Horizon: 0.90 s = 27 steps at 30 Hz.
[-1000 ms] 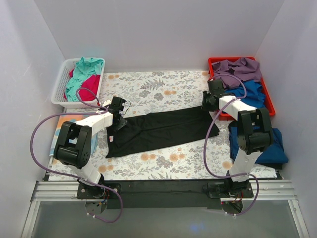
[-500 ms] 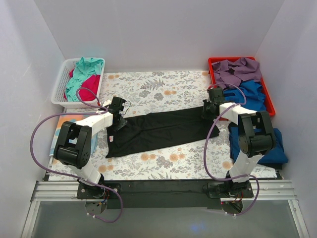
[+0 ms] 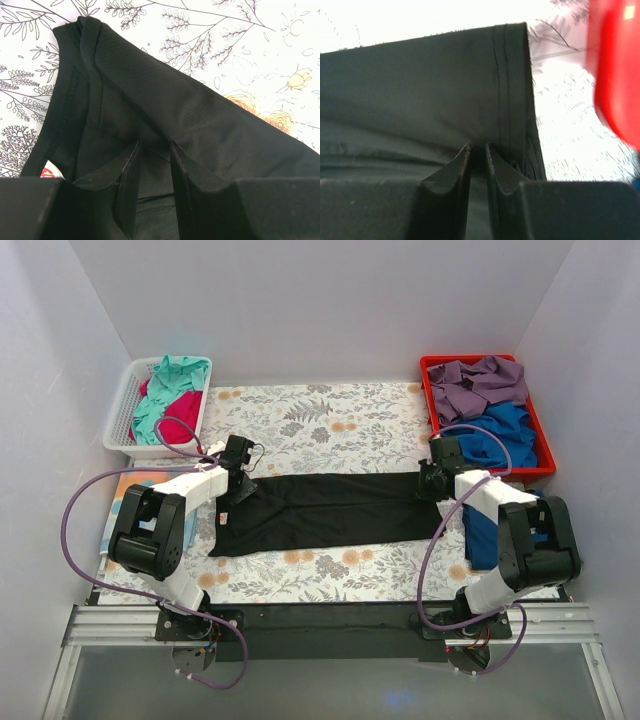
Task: Fold and stack the t-shirts
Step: Fold the other side of the tshirt into a rectangle
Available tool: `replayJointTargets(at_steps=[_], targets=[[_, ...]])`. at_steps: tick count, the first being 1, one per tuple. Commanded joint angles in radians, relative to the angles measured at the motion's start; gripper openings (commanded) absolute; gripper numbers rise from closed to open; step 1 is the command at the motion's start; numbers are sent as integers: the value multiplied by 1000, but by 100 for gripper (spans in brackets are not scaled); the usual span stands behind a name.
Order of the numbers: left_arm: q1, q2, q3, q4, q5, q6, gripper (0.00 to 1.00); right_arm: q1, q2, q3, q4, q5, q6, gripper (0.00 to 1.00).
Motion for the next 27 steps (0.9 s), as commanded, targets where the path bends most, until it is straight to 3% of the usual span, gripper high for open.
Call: replayJointTargets(at_steps=[1, 8, 15, 27], targets=[[2, 11, -32, -23, -34, 8, 28, -3, -91, -14, -47, 27, 0, 23], [2, 8, -38, -23, -35, 11, 28, -3, -197, -107, -65, 16, 9, 22], [2, -27, -47, -32, -9, 28, 28, -3, -191, -207, -36, 27, 16, 21], [-73, -245, -70, -47, 133, 138, 31, 2, -287, -203, -49, 1, 34, 18]])
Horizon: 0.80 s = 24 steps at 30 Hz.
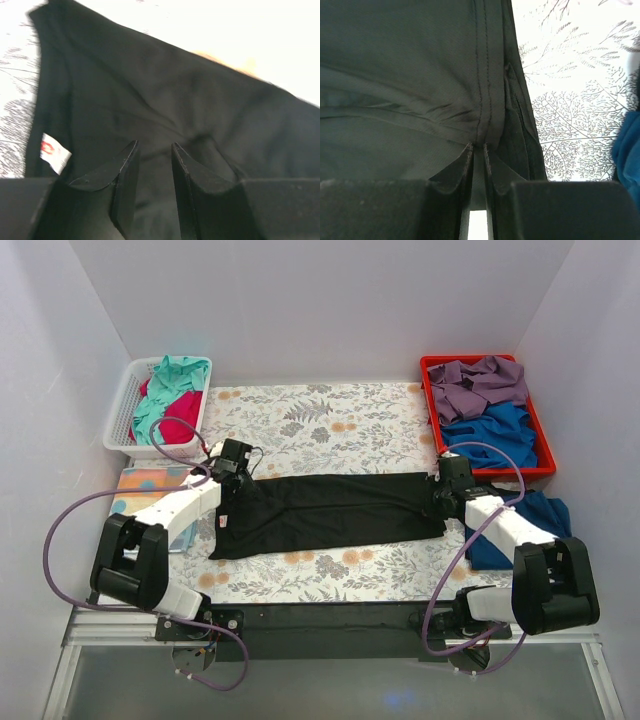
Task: Fold and stack the t-shirts
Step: Fold the other side of the tshirt into a rectangle
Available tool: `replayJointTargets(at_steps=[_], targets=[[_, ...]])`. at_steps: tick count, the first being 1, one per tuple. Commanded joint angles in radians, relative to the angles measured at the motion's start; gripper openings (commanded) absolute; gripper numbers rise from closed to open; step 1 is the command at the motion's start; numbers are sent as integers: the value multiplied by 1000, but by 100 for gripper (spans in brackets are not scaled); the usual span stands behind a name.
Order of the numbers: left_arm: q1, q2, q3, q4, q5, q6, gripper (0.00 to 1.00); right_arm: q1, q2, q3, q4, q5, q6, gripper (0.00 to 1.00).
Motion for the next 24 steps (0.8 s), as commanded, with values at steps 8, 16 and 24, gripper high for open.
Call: replayJointTargets(at_steps=[8, 16, 24], targets=[[-91, -47, -61, 83, 119, 72, 31, 2, -51, -20, -15, -3, 11, 18], [-90, 41, -38, 189, 85, 83, 31, 2, -53, -14, -17, -1, 5, 18], [-91, 98, -6, 201, 91, 94, 32, 3, -47, -17, -18, 6, 0, 18]])
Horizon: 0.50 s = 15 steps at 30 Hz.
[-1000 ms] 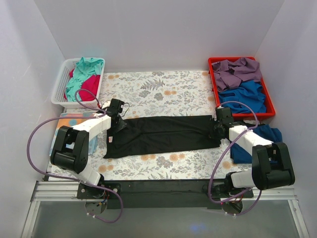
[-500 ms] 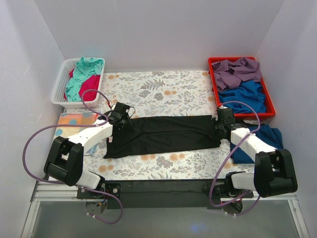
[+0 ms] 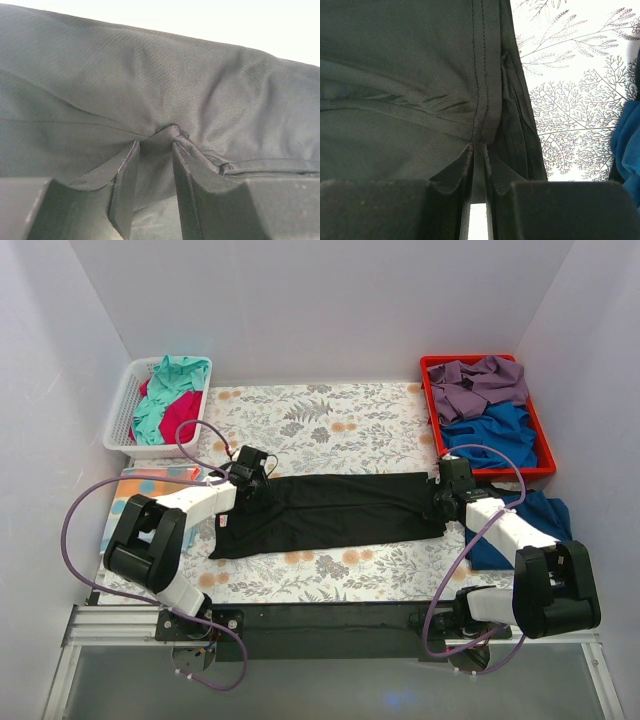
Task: Fold and stack the t-shirts
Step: Fold the other side of the tshirt into a rectangle
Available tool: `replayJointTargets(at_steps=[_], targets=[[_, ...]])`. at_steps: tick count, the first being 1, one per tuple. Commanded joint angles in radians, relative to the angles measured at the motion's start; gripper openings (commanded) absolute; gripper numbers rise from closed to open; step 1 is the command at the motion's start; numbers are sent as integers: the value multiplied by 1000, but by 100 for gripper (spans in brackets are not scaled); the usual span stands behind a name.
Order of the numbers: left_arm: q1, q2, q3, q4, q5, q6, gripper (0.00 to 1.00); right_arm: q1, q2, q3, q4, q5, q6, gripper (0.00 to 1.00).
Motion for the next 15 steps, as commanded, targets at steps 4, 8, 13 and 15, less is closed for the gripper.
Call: replayJointTargets(at_steps=[4, 8, 13, 15], targets=[[-2, 22, 40, 29, 13, 20, 30, 2, -9, -6, 4, 7, -1, 18], [-2, 7, 31, 24, 16, 15, 22, 3, -10, -8, 6, 6, -3, 18], [-3, -62, 19, -3, 15, 7, 15, 3, -13, -15, 9, -1, 0, 18], [-8, -82, 19, -25, 7, 3, 13, 3, -13, -18, 12, -2, 2, 18]])
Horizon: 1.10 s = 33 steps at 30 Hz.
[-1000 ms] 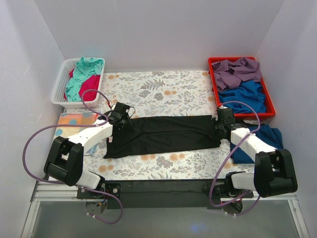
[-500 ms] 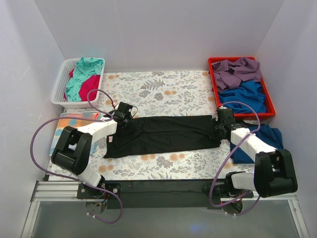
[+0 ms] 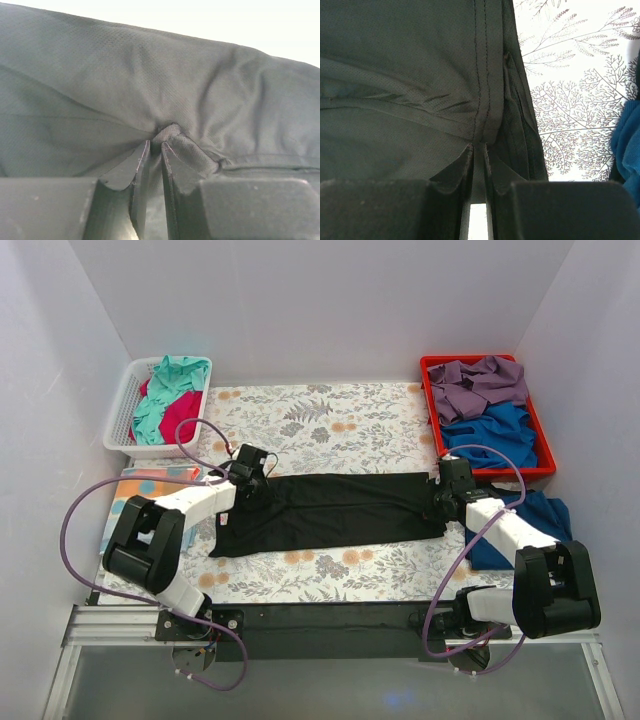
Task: Fold and stack the t-shirts
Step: Fold the other side of the tshirt into a rectangle
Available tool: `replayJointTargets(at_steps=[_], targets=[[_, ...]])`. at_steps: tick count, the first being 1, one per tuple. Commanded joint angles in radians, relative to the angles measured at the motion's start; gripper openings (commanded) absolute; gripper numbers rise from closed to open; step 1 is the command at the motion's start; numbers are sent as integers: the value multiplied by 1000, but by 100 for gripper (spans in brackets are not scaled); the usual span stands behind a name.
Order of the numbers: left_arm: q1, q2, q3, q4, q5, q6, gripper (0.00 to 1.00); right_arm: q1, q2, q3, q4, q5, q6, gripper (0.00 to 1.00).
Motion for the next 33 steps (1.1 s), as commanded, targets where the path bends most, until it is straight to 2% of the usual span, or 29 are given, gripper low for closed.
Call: replayJointTargets(at_steps=[1, 4, 9, 19, 33], targets=[[-9, -110, 7, -34, -5, -7, 13, 1, -15, -19, 14, -5, 2, 18], [-12, -149, 7, -52, -9, -10, 12, 3, -21, -27, 14, -5, 2, 18], [-18, -173, -4, -61, 9, -9, 0, 3, -38, -30, 15, -5, 2, 18], [-64, -253, -54, -98, 18, -33, 0, 4, -67, -25, -3, -2, 5, 18], [-271, -371, -231, -172, -49, -184, 0, 4, -64, -13, -6, -3, 9, 18]])
